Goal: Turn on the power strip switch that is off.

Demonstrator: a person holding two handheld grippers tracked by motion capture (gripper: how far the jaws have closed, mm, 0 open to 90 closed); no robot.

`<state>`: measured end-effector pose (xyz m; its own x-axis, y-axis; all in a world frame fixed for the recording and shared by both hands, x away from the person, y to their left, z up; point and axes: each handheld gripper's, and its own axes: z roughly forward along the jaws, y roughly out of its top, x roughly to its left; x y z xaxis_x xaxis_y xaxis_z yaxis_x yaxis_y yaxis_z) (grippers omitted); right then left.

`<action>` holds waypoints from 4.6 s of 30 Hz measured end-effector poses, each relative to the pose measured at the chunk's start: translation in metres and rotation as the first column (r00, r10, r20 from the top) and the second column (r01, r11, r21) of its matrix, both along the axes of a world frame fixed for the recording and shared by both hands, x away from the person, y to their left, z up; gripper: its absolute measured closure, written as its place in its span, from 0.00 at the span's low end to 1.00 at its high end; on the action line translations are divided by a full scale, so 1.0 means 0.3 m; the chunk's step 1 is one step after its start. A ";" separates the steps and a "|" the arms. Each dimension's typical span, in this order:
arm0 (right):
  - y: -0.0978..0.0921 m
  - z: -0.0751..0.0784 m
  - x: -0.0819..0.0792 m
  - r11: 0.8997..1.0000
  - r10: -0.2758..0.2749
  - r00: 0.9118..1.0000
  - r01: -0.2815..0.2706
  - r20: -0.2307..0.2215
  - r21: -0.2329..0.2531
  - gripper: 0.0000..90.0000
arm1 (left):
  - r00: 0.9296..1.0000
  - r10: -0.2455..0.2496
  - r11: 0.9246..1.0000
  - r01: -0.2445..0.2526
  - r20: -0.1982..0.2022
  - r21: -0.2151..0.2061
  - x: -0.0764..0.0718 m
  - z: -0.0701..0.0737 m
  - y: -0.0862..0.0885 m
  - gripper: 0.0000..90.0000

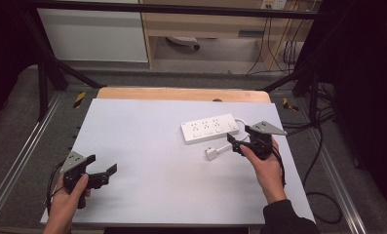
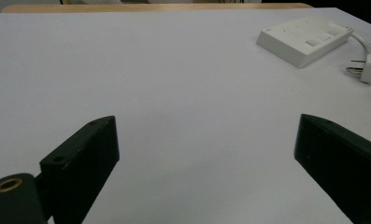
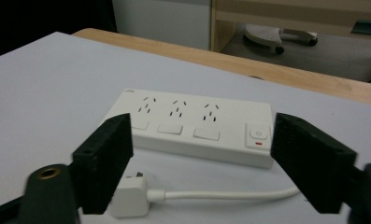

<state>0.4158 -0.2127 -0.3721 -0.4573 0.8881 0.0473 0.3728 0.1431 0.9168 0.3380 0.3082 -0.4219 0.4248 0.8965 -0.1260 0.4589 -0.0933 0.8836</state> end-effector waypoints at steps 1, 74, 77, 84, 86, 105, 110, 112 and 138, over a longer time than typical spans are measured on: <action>0.002 0.003 0.003 1.000 -0.004 1.000 0.004 0.005 0.002 0.37 | 1.000 0.002 1.000 -0.002 0.002 0.001 -0.002 0.002 0.002 0.08; 0.133 -0.031 0.221 0.996 0.030 0.999 -0.032 -0.023 -0.077 1.00 | 0.999 -0.039 0.999 0.038 0.006 0.031 -0.017 0.017 -0.003 0.08; 0.135 -0.038 0.225 0.996 0.030 0.999 -0.033 -0.033 -0.088 1.00 | 0.999 -0.041 0.999 0.040 0.005 0.032 -0.018 0.016 -0.003 0.08; 0.144 -0.062 0.235 0.994 0.032 0.997 -0.038 -0.064 -0.105 1.00 | 0.999 -0.041 0.999 0.041 0.003 0.032 -0.018 0.016 -0.003 0.08; 0.145 -0.071 0.239 0.994 0.032 0.997 -0.040 -0.076 -0.105 1.00 | 0.999 -0.042 0.999 0.042 0.002 0.033 -0.017 0.016 -0.003 0.08; 0.187 -0.125 0.260 0.994 0.045 0.994 -0.054 -0.103 -0.091 1.00 | 0.999 -0.032 0.998 0.032 -0.008 0.048 -0.017 0.011 -0.001 0.08; 0.199 -0.147 0.260 0.994 0.044 0.992 -0.056 -0.118 -0.099 1.00 | 0.999 -0.037 0.998 0.038 -0.011 0.050 -0.017 0.010 -0.004 0.07; 0.204 -0.156 0.260 0.994 0.040 0.992 -0.052 -0.121 -0.096 1.00 | 0.999 -0.039 0.998 0.039 -0.012 0.053 -0.017 0.010 -0.005 0.07; 0.236 -0.208 0.270 0.997 0.015 0.993 -0.024 -0.120 -0.079 1.00 | 0.999 -0.046 0.998 0.047 -0.020 0.050 -0.016 0.008 -0.006 0.08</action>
